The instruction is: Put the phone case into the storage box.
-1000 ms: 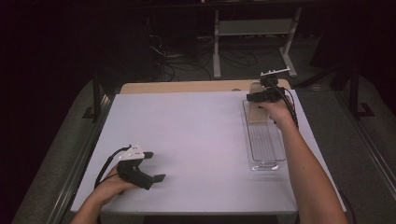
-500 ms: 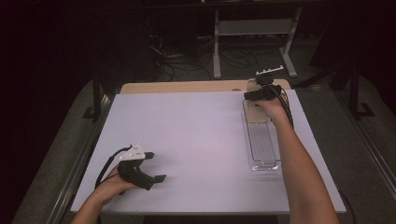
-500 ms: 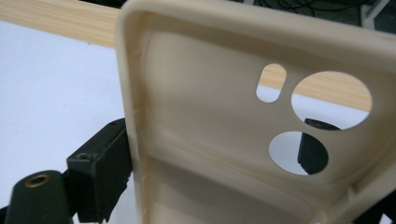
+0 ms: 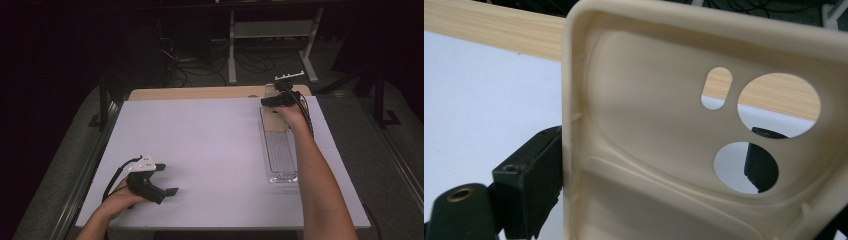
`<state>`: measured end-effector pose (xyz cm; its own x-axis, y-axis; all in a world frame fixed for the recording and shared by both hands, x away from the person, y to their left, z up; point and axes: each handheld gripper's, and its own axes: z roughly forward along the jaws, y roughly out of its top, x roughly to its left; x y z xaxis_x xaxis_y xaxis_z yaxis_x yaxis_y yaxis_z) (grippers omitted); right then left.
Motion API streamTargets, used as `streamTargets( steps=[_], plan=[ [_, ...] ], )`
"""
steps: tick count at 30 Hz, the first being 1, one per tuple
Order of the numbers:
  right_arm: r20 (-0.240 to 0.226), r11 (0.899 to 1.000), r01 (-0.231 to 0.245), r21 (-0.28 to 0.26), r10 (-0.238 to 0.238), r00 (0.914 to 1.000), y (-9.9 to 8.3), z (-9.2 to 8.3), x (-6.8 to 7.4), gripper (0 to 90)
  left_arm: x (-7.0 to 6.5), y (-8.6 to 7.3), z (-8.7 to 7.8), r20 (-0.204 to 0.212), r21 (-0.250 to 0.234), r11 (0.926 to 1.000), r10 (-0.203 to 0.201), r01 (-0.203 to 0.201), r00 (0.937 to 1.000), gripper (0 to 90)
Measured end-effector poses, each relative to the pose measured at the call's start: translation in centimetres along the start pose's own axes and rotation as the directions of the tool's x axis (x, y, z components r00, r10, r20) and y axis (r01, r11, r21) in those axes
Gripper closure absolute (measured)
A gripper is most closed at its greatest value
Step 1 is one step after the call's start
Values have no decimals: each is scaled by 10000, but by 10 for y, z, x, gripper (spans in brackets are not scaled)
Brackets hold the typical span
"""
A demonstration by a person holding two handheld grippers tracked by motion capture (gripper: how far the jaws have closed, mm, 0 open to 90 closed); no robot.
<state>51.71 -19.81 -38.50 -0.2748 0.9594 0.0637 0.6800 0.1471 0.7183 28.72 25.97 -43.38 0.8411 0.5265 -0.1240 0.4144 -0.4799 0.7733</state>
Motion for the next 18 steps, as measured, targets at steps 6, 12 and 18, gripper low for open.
streamTargets(
  steps=[6, 12, 18],
  plan=[
    [-56, 10000, -67, 72, 68, 10000, -1, 0, 0, 103, 0, 0, 1, 17, 45, 10000, 24, -24, 10000, 0],
    [-123, 9999, -76, 88, 77, 9999, -1, 0, 0, 103, 0, 0, 1, 43, 39, 10000, 7, -7, 10000, 0],
    [-214, 10000, 11, 89, -9, 9998, -2, 1, 1, 103, 0, 0, 1, 64, 53, 10000, 27, -27, 10000, 0]
  ],
)
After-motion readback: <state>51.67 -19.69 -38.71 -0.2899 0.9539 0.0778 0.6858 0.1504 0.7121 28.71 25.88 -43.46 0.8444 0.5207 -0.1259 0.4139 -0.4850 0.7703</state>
